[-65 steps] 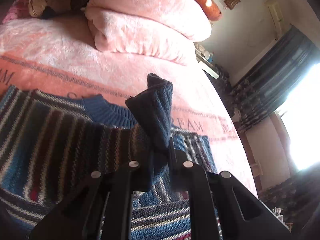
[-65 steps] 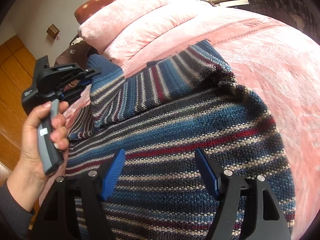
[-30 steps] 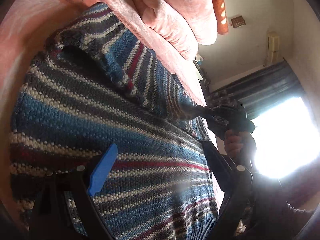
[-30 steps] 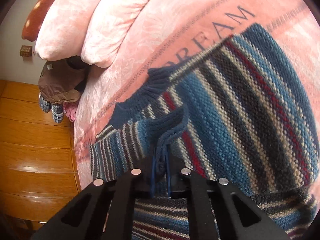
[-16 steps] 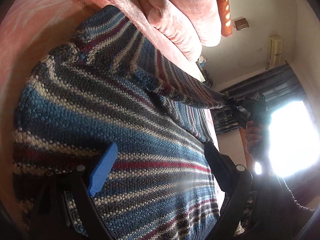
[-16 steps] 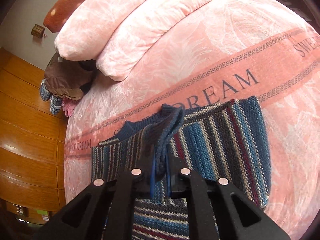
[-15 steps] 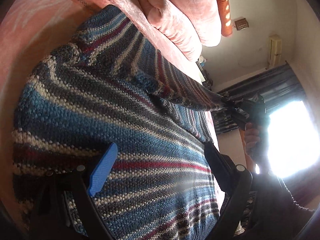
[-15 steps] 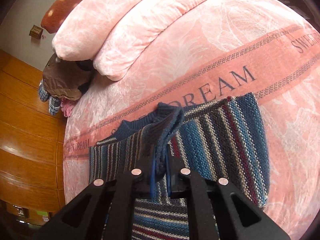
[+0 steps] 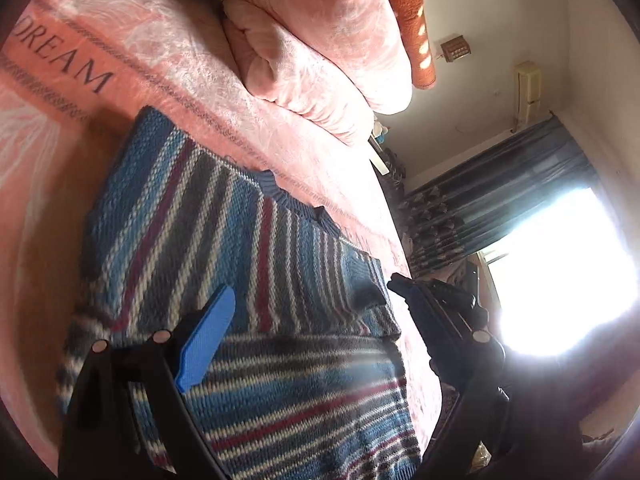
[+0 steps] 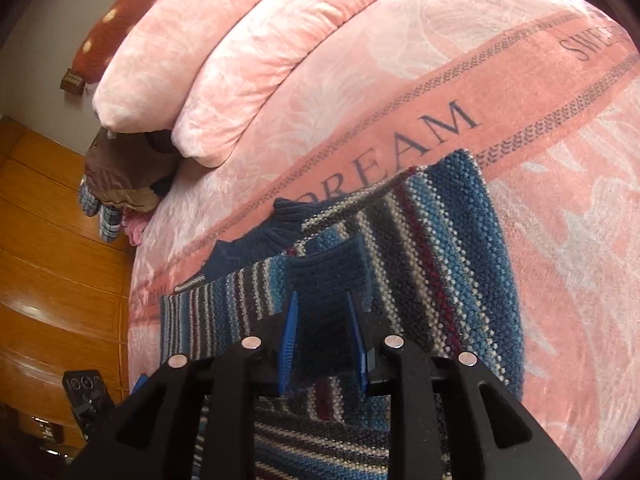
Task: Fold small clothes
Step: 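Grasp the opposite sweater side with the right tool and fold it inward, then grasp the ribbed hem with both tools and fold it up toward the collar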
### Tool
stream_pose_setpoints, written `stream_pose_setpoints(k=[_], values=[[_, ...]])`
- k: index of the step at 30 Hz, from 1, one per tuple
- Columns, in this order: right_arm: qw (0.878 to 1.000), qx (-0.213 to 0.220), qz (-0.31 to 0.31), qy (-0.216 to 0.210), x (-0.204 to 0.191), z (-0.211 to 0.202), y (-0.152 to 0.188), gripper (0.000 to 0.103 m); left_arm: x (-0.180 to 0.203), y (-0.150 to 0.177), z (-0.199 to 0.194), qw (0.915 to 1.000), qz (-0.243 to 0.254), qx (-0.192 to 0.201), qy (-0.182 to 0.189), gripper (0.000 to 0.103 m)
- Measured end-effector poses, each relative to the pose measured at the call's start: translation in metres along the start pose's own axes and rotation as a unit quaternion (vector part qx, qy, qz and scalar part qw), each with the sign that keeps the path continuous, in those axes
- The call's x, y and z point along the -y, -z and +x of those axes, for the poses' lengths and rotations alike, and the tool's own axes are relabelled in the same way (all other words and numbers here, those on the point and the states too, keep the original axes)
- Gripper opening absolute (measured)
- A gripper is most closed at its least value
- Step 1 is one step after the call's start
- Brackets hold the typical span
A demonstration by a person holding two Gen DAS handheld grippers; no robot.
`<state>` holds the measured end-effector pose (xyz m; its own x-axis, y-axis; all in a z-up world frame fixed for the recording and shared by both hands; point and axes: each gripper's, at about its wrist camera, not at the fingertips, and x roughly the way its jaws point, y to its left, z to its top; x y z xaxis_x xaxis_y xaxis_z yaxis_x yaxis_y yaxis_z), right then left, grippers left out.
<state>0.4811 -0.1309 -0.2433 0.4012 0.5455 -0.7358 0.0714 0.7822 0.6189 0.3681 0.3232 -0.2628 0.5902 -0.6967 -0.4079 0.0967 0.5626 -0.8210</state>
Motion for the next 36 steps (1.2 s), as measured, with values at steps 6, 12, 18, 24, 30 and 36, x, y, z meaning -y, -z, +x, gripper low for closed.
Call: stream_pose_setpoints(k=[6,12,18,24,30,36], values=[[0.997,-0.05,0.042,-0.051,0.037,0.044,0.006,0.002,-0.048,-0.038,0.062,0.9939,-0.032,-0.085,-0.063,0.084],[0.994,-0.041,0.032,-0.096,0.036,0.011,0.021,0.028,-0.034,-0.027,0.043,0.9961,-0.016,-0.082,-0.027,0.082],[0.996,-0.058,0.036,-0.053,0.049,0.02,0.037,0.002,-0.042,0.011,0.051,0.9913,-0.004,-0.124,-0.044,0.076],[0.993,-0.081,0.004,-0.082,0.025,-0.034,0.104,0.045,-0.013,0.049,-0.001,0.9937,-0.037,-0.106,0.008,0.087],[0.982,-0.166,-0.001,-0.089,0.046,-0.062,0.224,0.045,-0.011,0.175,-0.044,0.9797,-0.081,-0.178,0.042,0.087],[0.982,-0.169,0.041,-0.068,0.079,-0.097,0.274,0.032,-0.014,0.235,-0.057,0.9697,-0.105,-0.217,-0.042,0.086]])
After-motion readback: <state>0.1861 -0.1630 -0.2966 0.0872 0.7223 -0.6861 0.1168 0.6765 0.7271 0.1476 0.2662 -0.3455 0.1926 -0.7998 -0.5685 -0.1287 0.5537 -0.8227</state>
